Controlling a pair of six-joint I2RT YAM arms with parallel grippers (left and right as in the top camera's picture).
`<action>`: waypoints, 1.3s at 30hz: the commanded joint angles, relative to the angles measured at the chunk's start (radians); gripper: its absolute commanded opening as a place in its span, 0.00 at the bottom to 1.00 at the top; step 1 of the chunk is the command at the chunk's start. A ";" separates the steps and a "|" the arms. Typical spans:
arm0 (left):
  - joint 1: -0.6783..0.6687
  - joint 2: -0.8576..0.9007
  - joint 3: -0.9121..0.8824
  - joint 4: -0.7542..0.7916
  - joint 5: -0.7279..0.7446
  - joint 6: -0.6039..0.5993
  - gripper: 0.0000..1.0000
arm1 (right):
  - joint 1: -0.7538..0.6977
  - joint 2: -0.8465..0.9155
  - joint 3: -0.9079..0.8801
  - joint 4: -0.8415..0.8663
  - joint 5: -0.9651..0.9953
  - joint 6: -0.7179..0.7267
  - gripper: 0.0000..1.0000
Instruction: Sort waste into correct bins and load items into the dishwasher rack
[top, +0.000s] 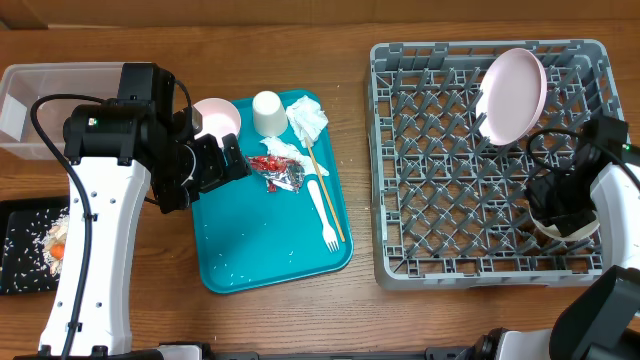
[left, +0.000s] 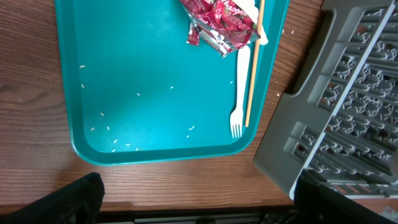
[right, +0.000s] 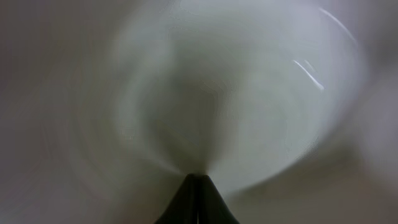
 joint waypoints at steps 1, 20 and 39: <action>-0.007 0.003 -0.005 0.001 -0.007 0.001 1.00 | 0.009 -0.001 -0.061 0.032 0.013 0.036 0.04; -0.007 0.003 -0.005 0.015 -0.007 0.000 1.00 | 0.028 -0.010 0.111 -0.028 0.314 0.167 0.04; -0.008 0.007 -0.005 0.021 -0.006 0.000 1.00 | 0.179 -0.075 0.156 -0.123 0.034 -0.003 0.04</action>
